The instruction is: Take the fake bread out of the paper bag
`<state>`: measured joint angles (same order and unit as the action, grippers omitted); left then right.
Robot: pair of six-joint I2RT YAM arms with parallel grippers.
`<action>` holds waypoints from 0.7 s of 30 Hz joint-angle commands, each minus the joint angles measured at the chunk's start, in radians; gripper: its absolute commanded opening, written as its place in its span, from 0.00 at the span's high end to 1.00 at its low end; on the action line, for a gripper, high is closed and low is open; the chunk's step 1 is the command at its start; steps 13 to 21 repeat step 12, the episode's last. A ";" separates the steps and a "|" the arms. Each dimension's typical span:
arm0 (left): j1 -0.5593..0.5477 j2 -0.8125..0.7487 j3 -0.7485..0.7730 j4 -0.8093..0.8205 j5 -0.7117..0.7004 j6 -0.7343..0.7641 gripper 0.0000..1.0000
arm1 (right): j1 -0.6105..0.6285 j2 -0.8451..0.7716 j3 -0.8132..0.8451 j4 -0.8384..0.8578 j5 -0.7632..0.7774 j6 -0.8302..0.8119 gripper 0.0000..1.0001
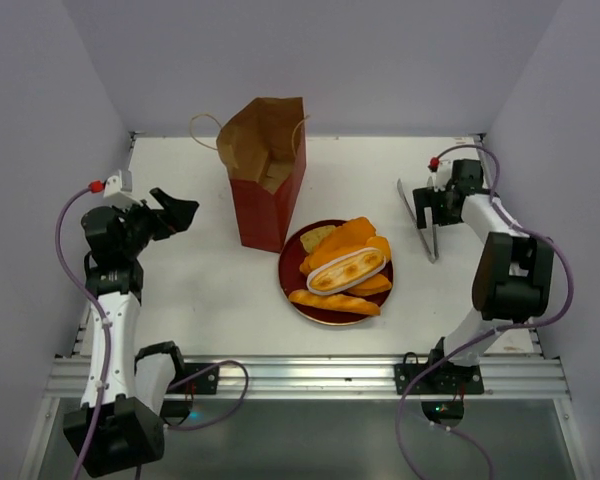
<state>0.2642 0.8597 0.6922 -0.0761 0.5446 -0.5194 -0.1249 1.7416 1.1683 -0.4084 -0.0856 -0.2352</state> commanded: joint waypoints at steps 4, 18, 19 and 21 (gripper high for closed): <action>-0.025 -0.086 0.030 -0.079 -0.090 0.099 0.00 | -0.001 -0.345 0.059 -0.107 0.217 0.000 0.01; -0.048 -0.136 0.078 -0.183 -0.169 0.144 0.01 | 0.001 -0.666 -0.082 -0.063 0.155 0.017 0.01; -0.048 -0.136 0.078 -0.183 -0.169 0.144 0.01 | 0.001 -0.666 -0.082 -0.063 0.155 0.017 0.01; -0.048 -0.136 0.078 -0.183 -0.169 0.144 0.01 | 0.001 -0.666 -0.082 -0.063 0.155 0.017 0.01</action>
